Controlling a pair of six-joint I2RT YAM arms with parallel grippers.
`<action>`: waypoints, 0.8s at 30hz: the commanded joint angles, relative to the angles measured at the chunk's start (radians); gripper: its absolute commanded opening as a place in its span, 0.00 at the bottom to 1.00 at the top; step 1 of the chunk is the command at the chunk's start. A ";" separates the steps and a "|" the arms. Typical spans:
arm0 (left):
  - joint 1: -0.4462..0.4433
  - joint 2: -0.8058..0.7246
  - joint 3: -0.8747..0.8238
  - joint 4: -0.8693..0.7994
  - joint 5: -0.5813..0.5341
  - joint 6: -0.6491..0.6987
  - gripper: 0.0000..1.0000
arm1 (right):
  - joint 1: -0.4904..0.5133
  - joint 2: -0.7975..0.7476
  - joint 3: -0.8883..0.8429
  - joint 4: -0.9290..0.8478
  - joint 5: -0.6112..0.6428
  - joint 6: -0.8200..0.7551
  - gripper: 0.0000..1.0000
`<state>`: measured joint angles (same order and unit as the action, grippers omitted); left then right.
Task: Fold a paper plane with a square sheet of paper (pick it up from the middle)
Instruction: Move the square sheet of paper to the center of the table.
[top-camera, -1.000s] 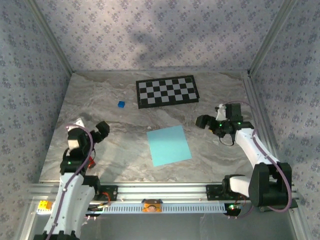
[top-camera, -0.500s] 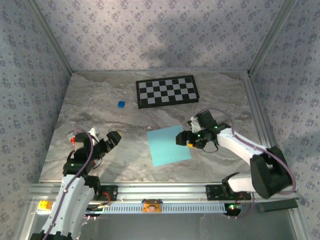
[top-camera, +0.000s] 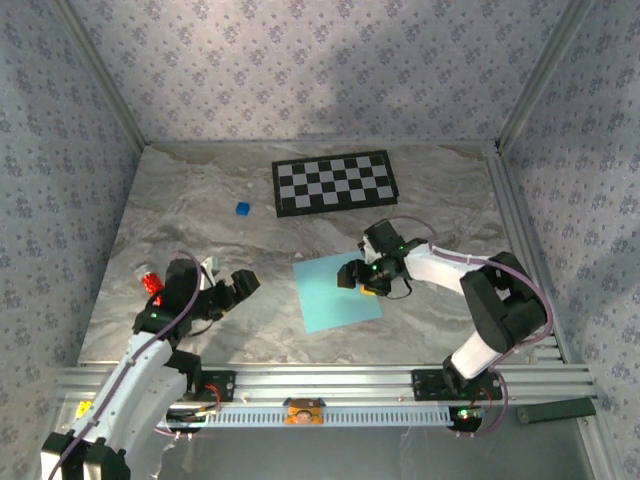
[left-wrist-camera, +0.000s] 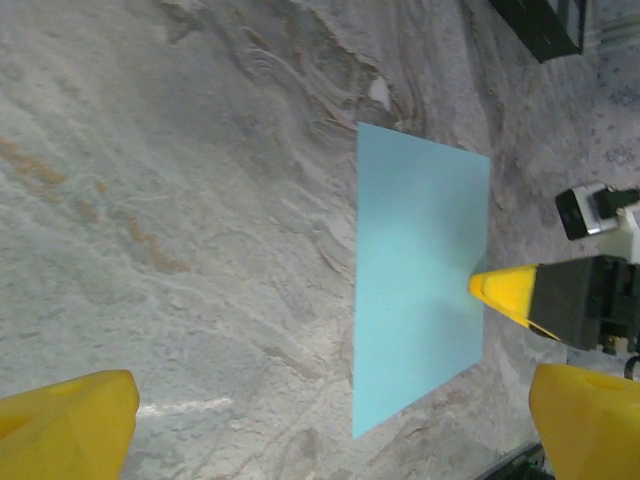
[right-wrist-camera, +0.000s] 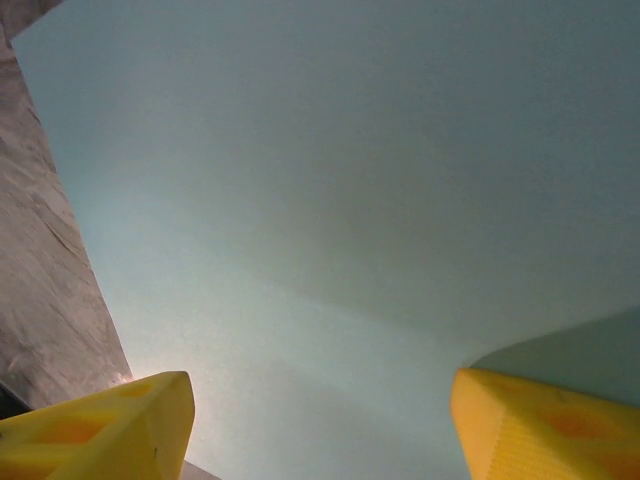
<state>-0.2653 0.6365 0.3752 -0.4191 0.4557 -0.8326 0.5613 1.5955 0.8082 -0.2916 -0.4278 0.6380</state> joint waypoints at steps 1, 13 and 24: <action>-0.037 0.010 0.049 -0.002 -0.016 -0.006 1.00 | 0.034 0.034 -0.004 0.030 0.075 0.116 0.70; -0.168 0.216 0.190 0.009 -0.121 0.027 1.00 | 0.164 0.106 -0.026 0.276 0.134 0.478 0.70; -0.307 0.449 0.351 -0.022 -0.279 0.038 0.99 | 0.156 -0.207 0.085 -0.031 0.386 0.237 0.92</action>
<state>-0.5484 1.0370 0.6701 -0.4236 0.2409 -0.8047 0.7357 1.4940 0.8516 -0.1486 -0.2226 0.9627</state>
